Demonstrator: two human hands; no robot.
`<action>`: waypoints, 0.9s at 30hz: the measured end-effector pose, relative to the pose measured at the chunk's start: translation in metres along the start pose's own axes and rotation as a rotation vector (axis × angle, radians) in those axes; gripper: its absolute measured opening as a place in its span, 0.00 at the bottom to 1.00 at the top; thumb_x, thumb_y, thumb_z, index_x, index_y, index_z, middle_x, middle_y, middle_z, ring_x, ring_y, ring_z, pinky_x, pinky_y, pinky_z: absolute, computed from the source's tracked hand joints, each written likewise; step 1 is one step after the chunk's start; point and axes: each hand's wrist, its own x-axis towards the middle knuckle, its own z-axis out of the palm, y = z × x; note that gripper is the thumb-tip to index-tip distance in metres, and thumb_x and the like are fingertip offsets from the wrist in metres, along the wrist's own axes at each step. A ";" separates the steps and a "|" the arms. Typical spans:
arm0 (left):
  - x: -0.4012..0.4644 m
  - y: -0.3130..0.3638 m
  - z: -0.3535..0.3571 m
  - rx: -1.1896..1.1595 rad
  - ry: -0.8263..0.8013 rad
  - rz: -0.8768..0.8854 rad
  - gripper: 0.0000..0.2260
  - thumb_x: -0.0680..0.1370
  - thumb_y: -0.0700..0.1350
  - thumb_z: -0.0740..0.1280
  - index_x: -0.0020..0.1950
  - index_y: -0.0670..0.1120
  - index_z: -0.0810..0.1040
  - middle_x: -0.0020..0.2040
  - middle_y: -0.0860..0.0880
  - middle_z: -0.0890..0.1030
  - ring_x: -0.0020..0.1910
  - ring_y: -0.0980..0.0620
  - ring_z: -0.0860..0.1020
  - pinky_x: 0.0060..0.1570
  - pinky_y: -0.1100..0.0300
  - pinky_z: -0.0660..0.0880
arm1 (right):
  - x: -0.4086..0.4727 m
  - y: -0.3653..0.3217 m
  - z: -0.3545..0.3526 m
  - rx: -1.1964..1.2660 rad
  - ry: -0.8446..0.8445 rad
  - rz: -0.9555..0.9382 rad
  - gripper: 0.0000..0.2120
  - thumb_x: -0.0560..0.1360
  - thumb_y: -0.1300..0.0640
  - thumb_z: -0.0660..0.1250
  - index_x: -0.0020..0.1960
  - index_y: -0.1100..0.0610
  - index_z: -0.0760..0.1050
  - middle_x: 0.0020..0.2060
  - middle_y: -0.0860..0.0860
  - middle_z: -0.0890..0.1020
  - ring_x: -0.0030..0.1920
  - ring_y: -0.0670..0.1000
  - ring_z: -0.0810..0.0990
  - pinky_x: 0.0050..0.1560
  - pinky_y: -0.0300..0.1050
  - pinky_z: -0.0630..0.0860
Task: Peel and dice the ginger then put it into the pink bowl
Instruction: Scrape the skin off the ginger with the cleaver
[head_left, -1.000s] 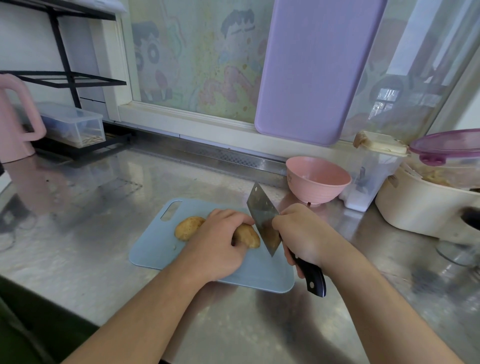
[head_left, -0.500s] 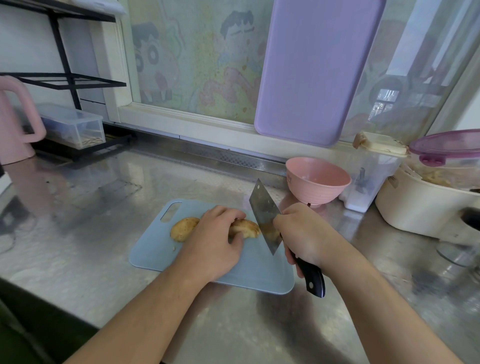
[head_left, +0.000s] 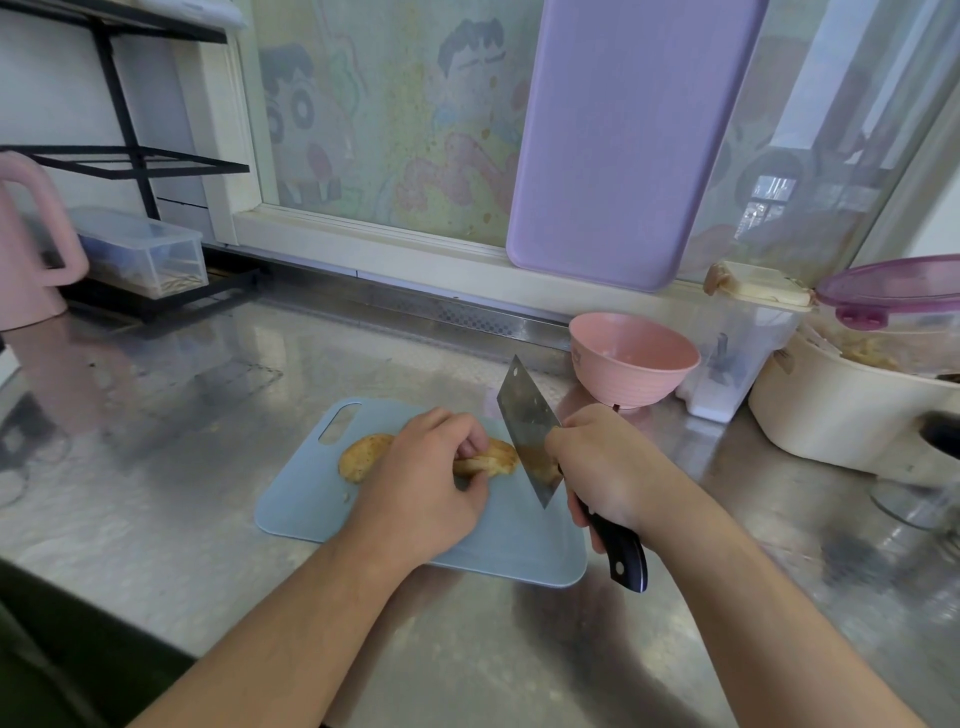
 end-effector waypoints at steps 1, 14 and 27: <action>0.000 0.000 0.000 0.004 -0.008 -0.006 0.10 0.73 0.44 0.74 0.48 0.57 0.78 0.47 0.61 0.75 0.50 0.59 0.76 0.48 0.58 0.79 | 0.000 0.000 0.000 0.008 -0.003 0.003 0.13 0.80 0.58 0.57 0.37 0.59 0.70 0.28 0.57 0.78 0.22 0.54 0.76 0.24 0.39 0.73; -0.001 0.003 -0.003 -0.296 -0.023 -0.106 0.10 0.78 0.46 0.74 0.53 0.58 0.77 0.43 0.57 0.80 0.44 0.56 0.80 0.44 0.62 0.77 | 0.000 0.005 -0.003 0.111 -0.023 -0.027 0.09 0.73 0.66 0.56 0.36 0.64 0.71 0.24 0.62 0.76 0.18 0.57 0.73 0.24 0.39 0.70; -0.002 0.001 -0.014 0.086 -0.111 -0.074 0.06 0.80 0.53 0.69 0.56 0.57 0.82 0.44 0.58 0.78 0.42 0.60 0.76 0.38 0.71 0.68 | -0.005 0.004 -0.012 0.265 -0.034 -0.065 0.07 0.73 0.63 0.57 0.37 0.64 0.70 0.24 0.64 0.74 0.17 0.57 0.70 0.25 0.44 0.68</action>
